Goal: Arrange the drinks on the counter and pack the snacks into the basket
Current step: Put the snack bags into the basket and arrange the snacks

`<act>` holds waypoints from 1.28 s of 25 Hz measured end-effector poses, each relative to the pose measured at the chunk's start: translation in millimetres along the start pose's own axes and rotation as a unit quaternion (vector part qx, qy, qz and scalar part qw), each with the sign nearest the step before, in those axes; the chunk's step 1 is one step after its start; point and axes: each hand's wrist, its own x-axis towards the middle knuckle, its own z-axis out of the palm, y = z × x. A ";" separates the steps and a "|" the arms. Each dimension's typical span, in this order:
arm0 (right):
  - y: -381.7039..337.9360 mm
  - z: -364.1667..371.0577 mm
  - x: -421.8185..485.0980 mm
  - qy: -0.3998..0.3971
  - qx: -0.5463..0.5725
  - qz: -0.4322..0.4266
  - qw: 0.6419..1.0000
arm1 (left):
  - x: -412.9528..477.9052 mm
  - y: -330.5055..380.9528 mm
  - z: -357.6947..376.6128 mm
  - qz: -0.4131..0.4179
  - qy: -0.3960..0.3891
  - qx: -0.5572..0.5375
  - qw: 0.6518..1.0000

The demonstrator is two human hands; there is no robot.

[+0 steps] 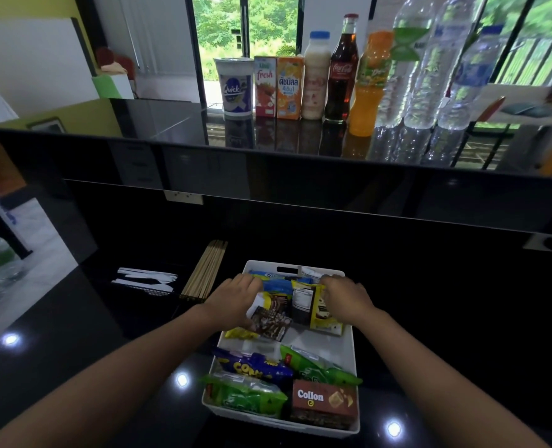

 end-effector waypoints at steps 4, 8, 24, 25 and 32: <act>-3.0 5.1 -4.4 -0.029 -0.011 -0.008 0.999 | -2.4 3.9 6.3 -0.010 0.020 0.009 1.000; -6.8 13.6 -7.9 -0.031 -0.036 -0.013 0.999 | -5.4 6.8 14.7 -0.049 0.023 0.064 0.996; -13.2 25.3 -9.7 -0.007 -0.029 -0.074 0.997 | 18.2 14.3 14.5 -0.004 0.025 0.045 0.999; -12.0 21.7 -8.6 -0.011 -0.022 -0.073 0.997 | 18.2 14.0 13.4 -0.010 0.023 0.042 0.999; -19.3 23.0 -5.8 -0.006 -0.014 -0.080 0.997 | 16.6 11.5 15.5 -0.023 -0.020 0.028 0.999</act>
